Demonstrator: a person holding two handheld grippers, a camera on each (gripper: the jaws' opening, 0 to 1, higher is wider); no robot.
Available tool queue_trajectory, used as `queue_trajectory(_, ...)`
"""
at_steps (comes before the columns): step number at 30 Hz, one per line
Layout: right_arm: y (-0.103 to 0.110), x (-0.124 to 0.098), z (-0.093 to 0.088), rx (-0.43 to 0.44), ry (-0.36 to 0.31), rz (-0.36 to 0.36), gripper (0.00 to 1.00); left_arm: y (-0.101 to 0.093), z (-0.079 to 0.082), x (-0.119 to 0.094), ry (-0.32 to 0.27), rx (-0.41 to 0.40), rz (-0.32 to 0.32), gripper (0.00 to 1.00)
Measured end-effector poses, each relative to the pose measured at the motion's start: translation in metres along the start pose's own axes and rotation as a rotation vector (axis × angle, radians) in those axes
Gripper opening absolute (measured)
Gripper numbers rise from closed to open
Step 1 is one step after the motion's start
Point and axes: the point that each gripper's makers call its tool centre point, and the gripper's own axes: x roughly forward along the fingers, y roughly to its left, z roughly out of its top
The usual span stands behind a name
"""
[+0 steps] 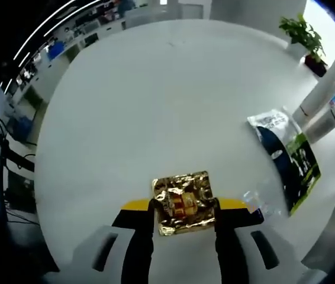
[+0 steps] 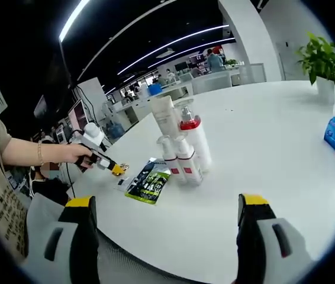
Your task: Arrange the skincare products in the storage area until every visible bottle or jar stands upright without overlapping.
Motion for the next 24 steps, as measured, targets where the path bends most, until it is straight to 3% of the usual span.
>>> queue_trajectory(16,0.0,-0.001,0.001,-0.004,-0.005,-0.005,0.99,-0.002,0.0,0.0,-0.004,0.056,-0.015,0.36)
queue_trajectory(24,-0.001,-0.001,0.001,-0.003,-0.008,-0.007,1.0,-0.004,0.012,-0.007,0.0,0.2,-0.044,0.35)
